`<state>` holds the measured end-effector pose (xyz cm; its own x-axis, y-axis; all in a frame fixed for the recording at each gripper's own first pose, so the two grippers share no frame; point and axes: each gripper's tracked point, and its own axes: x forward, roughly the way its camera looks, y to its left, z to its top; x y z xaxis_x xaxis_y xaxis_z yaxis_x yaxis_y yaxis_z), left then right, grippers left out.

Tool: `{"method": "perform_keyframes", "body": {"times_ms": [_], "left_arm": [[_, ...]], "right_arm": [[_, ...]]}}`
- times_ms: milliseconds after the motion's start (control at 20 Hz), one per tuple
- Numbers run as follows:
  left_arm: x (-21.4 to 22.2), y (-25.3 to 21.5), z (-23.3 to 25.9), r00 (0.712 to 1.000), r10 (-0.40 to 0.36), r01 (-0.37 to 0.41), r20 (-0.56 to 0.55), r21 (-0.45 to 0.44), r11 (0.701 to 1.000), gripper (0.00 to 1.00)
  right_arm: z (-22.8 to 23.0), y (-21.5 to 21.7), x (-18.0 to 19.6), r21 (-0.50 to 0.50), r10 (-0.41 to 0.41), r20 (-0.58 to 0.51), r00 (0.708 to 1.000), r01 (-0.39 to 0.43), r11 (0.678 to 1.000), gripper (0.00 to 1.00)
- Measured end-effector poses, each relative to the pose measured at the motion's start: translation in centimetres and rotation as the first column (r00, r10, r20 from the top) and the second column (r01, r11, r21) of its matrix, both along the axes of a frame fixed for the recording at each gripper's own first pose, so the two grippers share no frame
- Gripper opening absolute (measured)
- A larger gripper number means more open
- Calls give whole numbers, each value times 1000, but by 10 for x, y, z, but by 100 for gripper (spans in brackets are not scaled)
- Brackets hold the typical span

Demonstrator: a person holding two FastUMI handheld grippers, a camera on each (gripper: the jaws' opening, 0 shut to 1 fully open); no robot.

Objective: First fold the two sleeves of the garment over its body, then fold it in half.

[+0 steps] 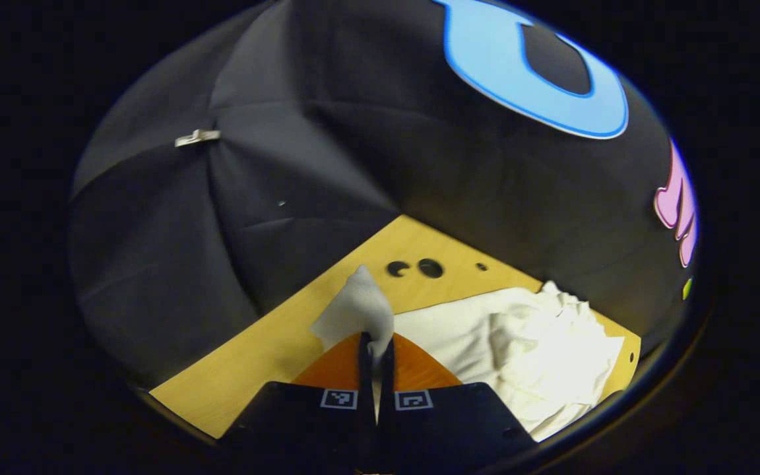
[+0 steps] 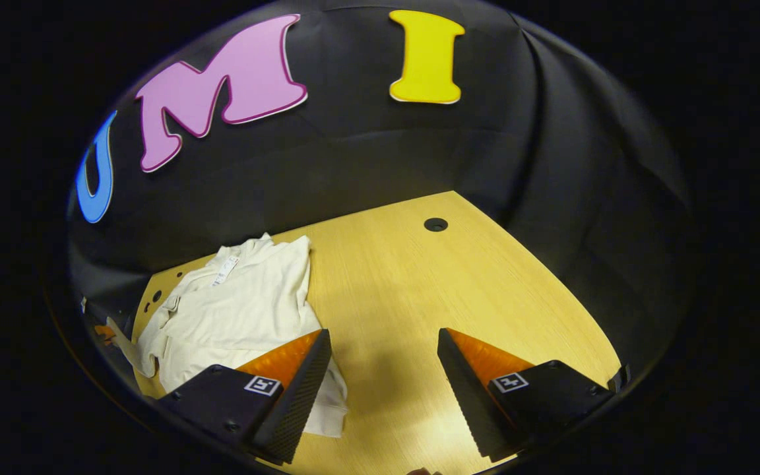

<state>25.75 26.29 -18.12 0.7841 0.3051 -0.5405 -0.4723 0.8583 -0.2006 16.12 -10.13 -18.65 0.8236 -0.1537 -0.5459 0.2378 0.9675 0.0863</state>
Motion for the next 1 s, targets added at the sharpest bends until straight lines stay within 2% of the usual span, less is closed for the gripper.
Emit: {"method": "perform_keyframes", "body": {"times_ms": [150, 250, 400, 650, 800, 1000], "left_arm": [[37, -49, 30, 994, -104, 103, 35, 42, 994, 6], [59, -87, 47, 987, -148, 146, 58, 41, 988, 6], [89, -151, 69, 966, -241, 236, 93, 54, 970, 6], [119, -260, 77, 902, -424, 415, 84, 109, 903, 6], [130, -332, 73, 858, -505, 500, 96, 73, 863, 6], [132, -407, 49, 791, -609, 609, 61, 18, 793, 6]], "right_arm": [[-5, -21, -8, -4, -26, -1, 1000, 26, 1000, 99], [-11, -31, -11, 8, -30, -12, 999, 31, 999, 99], [-19, -55, -14, -2, -34, -42, 999, 34, 999, 99], [-22, -76, -9, 25, -54, -25, 998, 55, 998, 99], [-25, -81, -6, 13, -54, -27, 998, 55, 998, 99], [-30, -84, -3, 13, -50, -40, 998, 51, 999, 99]]}}
